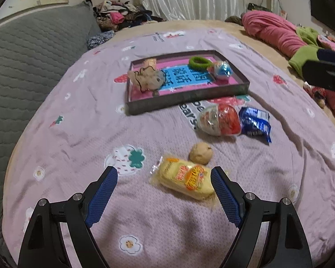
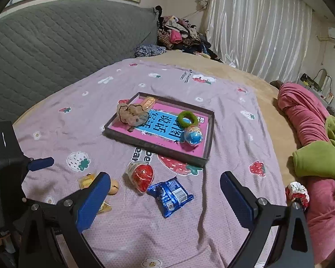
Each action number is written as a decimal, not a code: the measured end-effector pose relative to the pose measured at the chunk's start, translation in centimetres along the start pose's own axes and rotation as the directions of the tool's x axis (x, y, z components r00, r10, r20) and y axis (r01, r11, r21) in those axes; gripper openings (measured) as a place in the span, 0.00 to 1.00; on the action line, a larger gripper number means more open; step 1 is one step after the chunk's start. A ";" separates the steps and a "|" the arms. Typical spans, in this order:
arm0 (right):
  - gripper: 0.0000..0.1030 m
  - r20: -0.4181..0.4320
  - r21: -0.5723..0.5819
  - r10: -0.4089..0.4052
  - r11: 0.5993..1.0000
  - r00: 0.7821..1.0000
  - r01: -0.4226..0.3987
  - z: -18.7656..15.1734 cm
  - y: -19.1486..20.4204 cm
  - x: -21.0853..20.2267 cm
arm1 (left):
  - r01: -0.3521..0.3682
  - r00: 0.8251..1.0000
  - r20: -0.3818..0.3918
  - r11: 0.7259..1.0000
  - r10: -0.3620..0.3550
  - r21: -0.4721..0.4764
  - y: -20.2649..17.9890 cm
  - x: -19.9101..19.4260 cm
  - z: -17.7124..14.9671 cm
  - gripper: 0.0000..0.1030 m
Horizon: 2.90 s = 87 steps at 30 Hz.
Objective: Organize objects
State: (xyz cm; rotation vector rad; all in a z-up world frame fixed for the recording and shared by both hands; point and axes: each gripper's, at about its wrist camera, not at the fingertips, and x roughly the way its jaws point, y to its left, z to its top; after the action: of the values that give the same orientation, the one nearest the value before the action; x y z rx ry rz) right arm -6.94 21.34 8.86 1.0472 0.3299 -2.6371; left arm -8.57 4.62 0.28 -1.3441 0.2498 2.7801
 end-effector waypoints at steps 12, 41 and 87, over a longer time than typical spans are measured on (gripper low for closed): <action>0.96 -0.037 -0.006 0.007 1.000 0.999 -0.008 -0.5 0.3 1.6 | 0.031 0.999 -0.016 1.000 -0.031 0.003 -2.0 0.9 -0.5 0.84; 0.96 -0.197 -0.116 0.004 0.993 0.980 -0.027 -2.0 2.1 10.7 | 0.055 0.996 -0.077 0.997 -0.051 0.050 -3.1 4.7 -1.3 0.84; 0.53 -0.271 -0.107 0.103 0.985 0.957 -0.137 -1.2 3.9 18.5 | 0.187 0.973 -0.122 0.979 -0.196 -0.083 -0.1 9.9 -0.4 0.84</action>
State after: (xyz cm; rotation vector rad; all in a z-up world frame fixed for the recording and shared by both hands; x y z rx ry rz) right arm -17.75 14.85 -5.26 1.3352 0.4655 -2.3381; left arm -14.38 4.35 -7.75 -1.4806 0.0237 2.5701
